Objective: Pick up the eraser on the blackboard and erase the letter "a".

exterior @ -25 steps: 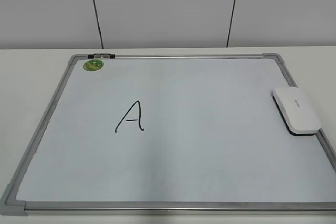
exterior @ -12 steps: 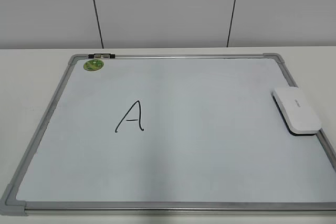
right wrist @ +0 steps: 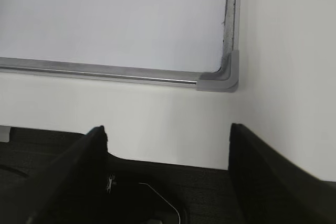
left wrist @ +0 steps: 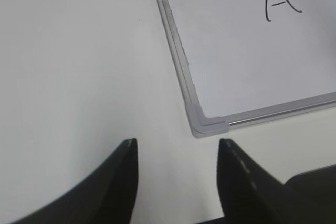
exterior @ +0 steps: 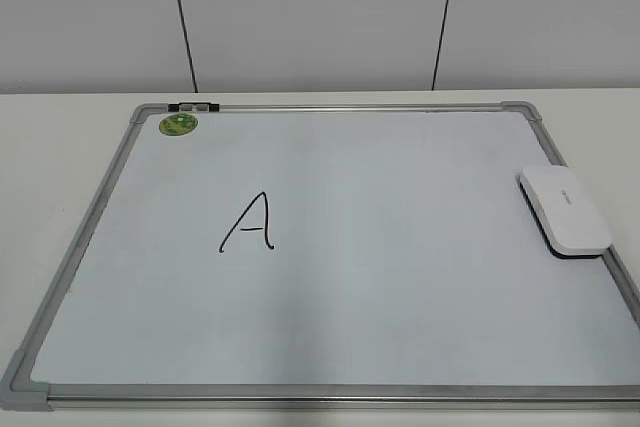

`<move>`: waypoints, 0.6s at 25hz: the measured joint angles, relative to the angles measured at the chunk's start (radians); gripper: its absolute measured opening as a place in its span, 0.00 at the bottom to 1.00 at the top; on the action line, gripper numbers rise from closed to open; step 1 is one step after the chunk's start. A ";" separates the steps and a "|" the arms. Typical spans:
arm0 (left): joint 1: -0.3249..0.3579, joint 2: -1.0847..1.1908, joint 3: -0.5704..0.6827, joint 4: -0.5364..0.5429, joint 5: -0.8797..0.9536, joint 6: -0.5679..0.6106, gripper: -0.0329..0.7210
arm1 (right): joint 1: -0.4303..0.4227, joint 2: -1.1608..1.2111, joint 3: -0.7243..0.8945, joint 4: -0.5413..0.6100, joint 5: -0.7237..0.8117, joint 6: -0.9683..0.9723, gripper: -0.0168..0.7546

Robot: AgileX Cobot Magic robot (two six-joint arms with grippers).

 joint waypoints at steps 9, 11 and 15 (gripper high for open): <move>0.000 0.000 0.013 -0.001 0.009 0.000 0.49 | 0.003 0.000 0.000 0.000 -0.002 -0.002 0.71; 0.000 0.000 0.013 -0.002 0.009 0.000 0.49 | 0.003 0.000 0.000 0.000 -0.002 -0.002 0.71; 0.000 0.000 0.013 -0.002 0.009 0.000 0.47 | 0.003 0.000 0.000 0.000 -0.002 -0.002 0.71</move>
